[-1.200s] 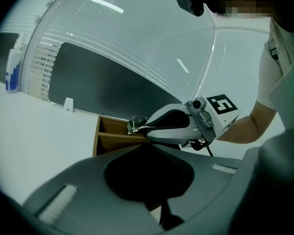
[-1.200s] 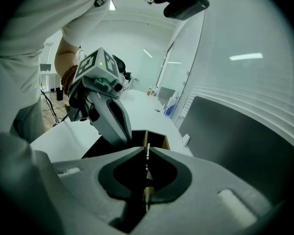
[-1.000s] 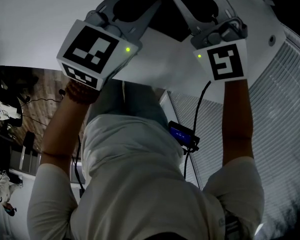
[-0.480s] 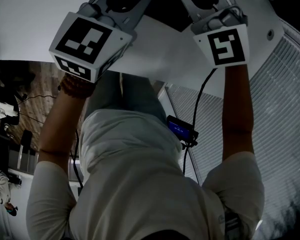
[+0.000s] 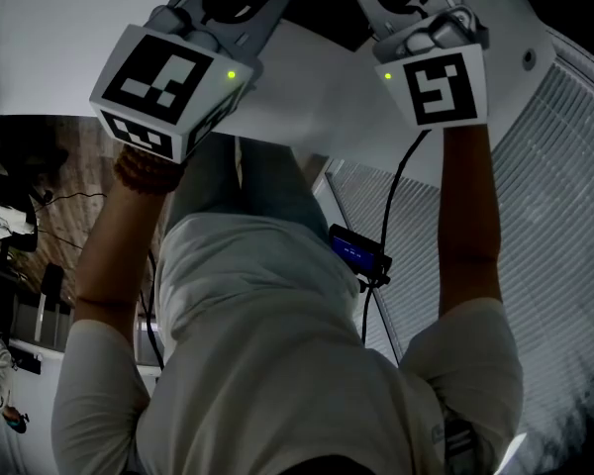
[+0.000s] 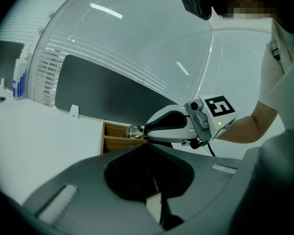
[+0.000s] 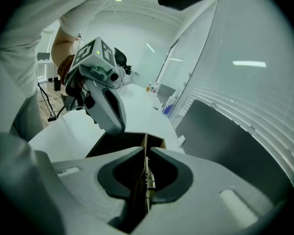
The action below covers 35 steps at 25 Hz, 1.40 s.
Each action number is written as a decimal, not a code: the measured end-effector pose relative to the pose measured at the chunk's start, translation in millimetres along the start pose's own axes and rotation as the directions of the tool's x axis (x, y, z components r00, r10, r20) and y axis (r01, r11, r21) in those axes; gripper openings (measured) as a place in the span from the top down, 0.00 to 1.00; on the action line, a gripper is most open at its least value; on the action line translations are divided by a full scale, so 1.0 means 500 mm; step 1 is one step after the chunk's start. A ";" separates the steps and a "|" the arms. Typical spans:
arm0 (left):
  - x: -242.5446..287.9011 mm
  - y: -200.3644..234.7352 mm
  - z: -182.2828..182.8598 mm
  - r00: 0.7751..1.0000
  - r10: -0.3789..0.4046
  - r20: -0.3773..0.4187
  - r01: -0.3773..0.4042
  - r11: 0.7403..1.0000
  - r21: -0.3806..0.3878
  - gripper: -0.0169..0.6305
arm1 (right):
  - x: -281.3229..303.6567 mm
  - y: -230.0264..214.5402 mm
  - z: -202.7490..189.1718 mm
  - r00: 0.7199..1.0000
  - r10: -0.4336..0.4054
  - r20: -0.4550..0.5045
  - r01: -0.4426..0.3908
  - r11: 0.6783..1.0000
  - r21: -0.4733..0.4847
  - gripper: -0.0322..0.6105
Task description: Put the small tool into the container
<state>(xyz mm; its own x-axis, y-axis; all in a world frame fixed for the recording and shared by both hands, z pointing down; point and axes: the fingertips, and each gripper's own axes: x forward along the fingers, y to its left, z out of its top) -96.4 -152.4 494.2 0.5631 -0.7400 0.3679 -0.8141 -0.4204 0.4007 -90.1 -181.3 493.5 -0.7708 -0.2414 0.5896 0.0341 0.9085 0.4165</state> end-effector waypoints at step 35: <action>-0.101 -0.288 0.183 0.985 -0.163 0.056 0.150 0.971 0.183 0.97 | -0.381 -0.052 0.256 0.842 -0.459 0.282 0.249 0.796 0.552 0.95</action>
<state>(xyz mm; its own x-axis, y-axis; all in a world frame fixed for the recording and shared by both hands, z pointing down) -20.4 -102.5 341.2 0.6795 -0.6898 0.2499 -0.7322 -0.6159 0.2908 -25.6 -115.3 281.5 -0.8443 -0.5244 0.1100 -0.5161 0.8511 0.0959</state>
